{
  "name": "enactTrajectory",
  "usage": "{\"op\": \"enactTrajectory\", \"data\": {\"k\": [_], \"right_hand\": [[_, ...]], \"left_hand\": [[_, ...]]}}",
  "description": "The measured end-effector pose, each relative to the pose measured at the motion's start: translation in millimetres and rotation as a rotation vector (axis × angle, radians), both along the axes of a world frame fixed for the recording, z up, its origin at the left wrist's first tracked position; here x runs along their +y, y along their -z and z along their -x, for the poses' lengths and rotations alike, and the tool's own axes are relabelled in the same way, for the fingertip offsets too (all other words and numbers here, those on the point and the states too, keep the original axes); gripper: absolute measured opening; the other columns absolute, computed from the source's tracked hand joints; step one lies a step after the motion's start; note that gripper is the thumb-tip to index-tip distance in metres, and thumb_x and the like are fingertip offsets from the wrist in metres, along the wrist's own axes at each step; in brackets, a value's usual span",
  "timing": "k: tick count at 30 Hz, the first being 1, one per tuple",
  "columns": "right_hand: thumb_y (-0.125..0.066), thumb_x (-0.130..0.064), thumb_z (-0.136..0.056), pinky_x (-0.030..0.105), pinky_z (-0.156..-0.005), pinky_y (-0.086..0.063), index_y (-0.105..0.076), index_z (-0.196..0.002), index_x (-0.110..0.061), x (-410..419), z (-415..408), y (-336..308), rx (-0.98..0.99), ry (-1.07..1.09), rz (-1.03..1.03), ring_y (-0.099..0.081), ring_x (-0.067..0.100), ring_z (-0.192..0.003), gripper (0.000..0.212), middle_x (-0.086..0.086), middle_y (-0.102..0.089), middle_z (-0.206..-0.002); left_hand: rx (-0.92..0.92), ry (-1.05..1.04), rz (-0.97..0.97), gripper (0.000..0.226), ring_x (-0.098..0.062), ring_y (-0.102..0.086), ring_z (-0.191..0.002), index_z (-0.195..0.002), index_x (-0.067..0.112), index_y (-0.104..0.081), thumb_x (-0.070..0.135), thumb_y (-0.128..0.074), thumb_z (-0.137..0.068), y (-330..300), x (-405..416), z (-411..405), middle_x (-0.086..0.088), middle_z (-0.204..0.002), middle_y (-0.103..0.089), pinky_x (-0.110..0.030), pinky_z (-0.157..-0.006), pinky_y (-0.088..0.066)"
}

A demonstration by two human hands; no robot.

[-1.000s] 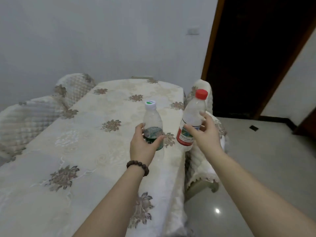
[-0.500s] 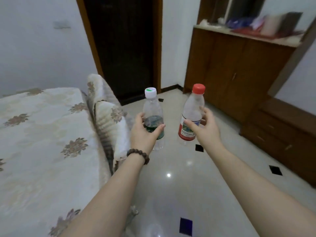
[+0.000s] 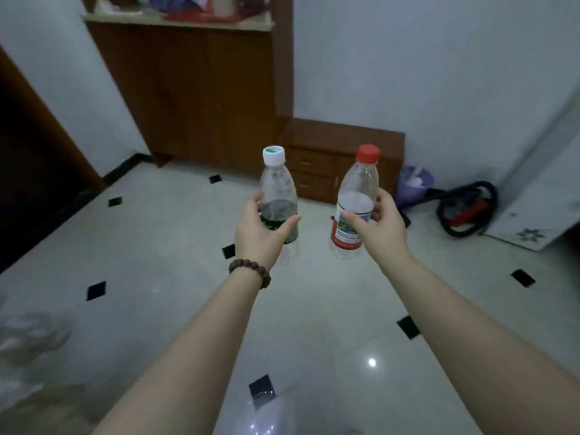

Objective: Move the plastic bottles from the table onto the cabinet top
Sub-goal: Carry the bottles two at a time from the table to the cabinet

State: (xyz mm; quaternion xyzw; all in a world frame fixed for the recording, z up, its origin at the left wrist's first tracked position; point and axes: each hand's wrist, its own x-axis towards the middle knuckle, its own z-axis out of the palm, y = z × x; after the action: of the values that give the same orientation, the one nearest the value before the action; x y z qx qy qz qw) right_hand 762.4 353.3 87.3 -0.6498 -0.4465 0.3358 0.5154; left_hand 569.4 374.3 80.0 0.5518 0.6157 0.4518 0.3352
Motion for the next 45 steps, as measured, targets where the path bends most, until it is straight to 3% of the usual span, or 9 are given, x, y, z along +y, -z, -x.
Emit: {"op": "enactTrajectory", "data": {"k": [3, 7, 10, 15, 21, 29, 37, 41, 45], "right_hand": [[-0.077, -0.027, -0.074, 0.035, -0.094, -0.05, -0.048, -0.129, -0.028, -6.5, -85.7, 7.1, 0.0, 0.143, 0.004, -0.057, 0.013, -0.112, 0.062, -0.008, -0.06, -0.125], [-0.077, -0.025, -0.074, 0.031, -0.089, -0.05, -0.05, -0.123, -0.029, -31.0, -192.7, 12.3, 0.0, 0.356, 0.01, -0.06, 0.009, -0.102, 0.056, -0.011, -0.063, -0.114], [-0.076, -0.023, -0.076, 0.028, -0.085, -0.048, -0.049, -0.12, -0.029, -56.2, -260.2, 15.8, 0.008, 0.504, 0.014, -0.059, 0.01, -0.1, 0.052, -0.017, -0.06, -0.107], [-0.076, -0.026, -0.078, 0.038, -0.094, -0.049, -0.041, -0.136, -0.027, -95.7, -345.6, 20.8, 0.021, 0.707, 0.067, -0.056, 0.018, -0.114, 0.068, -0.006, -0.056, -0.131], [-0.074, -0.026, -0.079, 0.048, -0.099, -0.047, -0.039, -0.138, -0.023, -112.8, -420.7, 33.3, 0.046, 0.906, 0.113, -0.053, 0.025, -0.122, 0.069, 0.001, -0.052, -0.137], [-0.073, -0.027, -0.079, 0.044, -0.097, -0.047, -0.041, -0.136, -0.021, -60.3, -531.7, 50.0, 0.049, 1.089, 0.073, -0.053, 0.024, -0.121, 0.065, 0.001, -0.053, -0.134], [-0.073, -0.026, -0.079, 0.046, -0.099, -0.046, -0.038, -0.139, -0.021, 28.6, -658.1, 16.9, 0.023, 1.225, 0.023, -0.052, 0.025, -0.124, 0.069, 0.002, -0.052, -0.136], [-0.072, -0.025, -0.081, 0.043, -0.099, -0.046, -0.038, -0.139, -0.02, 44.7, -705.9, 12.7, -0.01, 1.285, 0.032, -0.053, 0.025, -0.123, 0.068, 0.003, -0.053, -0.136], [-0.071, -0.024, -0.081, 0.043, -0.099, -0.046, -0.038, -0.138, -0.019, 47.7, -755.8, 17.0, -0.002, 1.346, 0.035, -0.053, 0.026, -0.122, 0.066, 0.004, -0.054, -0.135]], "left_hand": [[-0.003, 0.159, -0.006, 0.071, -0.009, -0.053, -0.109, -0.131, 0.025, -0.042, 0.037, -0.08, -0.072, 3.5, 19.6, -91.7, 0.007, -0.125, -0.056, -0.025, -0.088, -0.046], [-0.005, 0.371, -0.019, 0.07, -0.005, -0.054, -0.102, -0.126, 0.027, -0.043, 0.04, -0.081, -0.069, 9.8, 35.2, -213.0, 0.014, -0.114, -0.055, -0.024, -0.088, -0.048], [-0.01, 0.518, -0.022, 0.07, -0.009, -0.057, -0.107, -0.126, 0.027, -0.043, 0.041, -0.081, -0.068, 13.8, 38.3, -293.4, 0.01, -0.121, -0.058, -0.029, -0.091, -0.05], [-0.004, 0.706, -0.044, 0.066, -0.008, -0.056, -0.104, -0.124, 0.025, -0.046, 0.038, -0.082, -0.069, 16.4, 35.9, -399.3, 0.008, -0.12, -0.059, -0.026, -0.09, -0.048], [0.01, 0.866, -0.019, 0.064, -0.007, -0.054, -0.101, -0.124, 0.023, -0.046, 0.035, -0.081, -0.072, 30.6, 51.7, -498.5, 0.012, -0.114, -0.055, -0.023, -0.086, -0.045], [0.026, 1.074, -0.029, 0.07, -0.014, -0.055, -0.111, -0.129, 0.022, -0.044, 0.037, -0.08, -0.071, 47.2, 123.8, -642.8, 0.003, -0.124, -0.056, -0.028, -0.09, -0.049], [0.022, 1.249, -0.077, 0.074, -0.009, -0.051, -0.103, -0.134, 0.02, -0.041, 0.036, -0.08, -0.073, 6.0, 211.1, -801.1, 0.007, -0.115, -0.05, -0.025, -0.089, -0.047], [0.013, 1.309, -0.089, 0.072, -0.011, -0.051, -0.102, -0.132, 0.02, -0.041, 0.036, -0.079, -0.074, 0.0, 232.8, -867.6, 0.009, -0.111, -0.049, -0.032, -0.092, -0.05], [0.013, 1.364, -0.095, 0.068, -0.014, -0.053, -0.106, -0.129, 0.021, -0.043, 0.037, -0.079, -0.074, 5.9, 242.9, -934.0, 0.005, -0.116, -0.053, -0.031, -0.09, -0.051]]}}
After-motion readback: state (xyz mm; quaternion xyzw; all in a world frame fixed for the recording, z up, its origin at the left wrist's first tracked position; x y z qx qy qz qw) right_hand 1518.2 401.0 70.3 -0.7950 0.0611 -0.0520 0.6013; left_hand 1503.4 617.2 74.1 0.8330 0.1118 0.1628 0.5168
